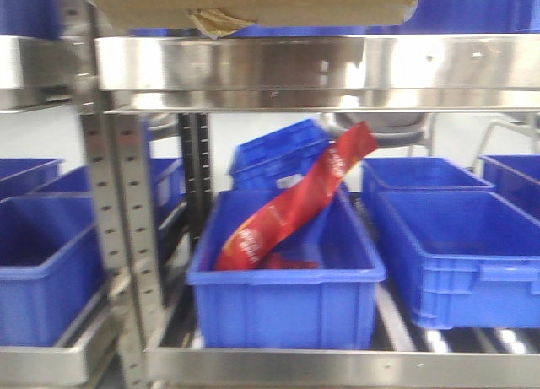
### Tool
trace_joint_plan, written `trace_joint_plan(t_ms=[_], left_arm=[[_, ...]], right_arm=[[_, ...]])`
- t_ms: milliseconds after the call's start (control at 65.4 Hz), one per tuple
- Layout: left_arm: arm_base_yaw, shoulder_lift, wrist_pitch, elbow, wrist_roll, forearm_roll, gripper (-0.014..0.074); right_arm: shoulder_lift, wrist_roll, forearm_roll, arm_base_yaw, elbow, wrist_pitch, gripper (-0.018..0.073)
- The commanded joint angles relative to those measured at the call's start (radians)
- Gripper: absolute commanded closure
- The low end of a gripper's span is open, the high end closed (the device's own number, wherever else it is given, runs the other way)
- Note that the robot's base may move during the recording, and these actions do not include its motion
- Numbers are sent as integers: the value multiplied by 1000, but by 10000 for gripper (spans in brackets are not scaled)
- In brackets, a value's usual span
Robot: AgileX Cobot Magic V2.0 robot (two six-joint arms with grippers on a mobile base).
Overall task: Stack two boxes on right shelf middle
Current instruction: 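Carry the box with both grippers up to the steel shelf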
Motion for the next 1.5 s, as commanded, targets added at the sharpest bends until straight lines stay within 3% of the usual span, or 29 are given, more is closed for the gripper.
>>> trace_joint_plan(t_ms=[0,1483], left_arm=[[1,-13,-38,-11,0,13,707],[1,-13,-38,-11,0,13,707]], right_arm=[[-13,2,-10,-4,-16,-80,713],[-13,2,-10,-4,-16,-80,713]])
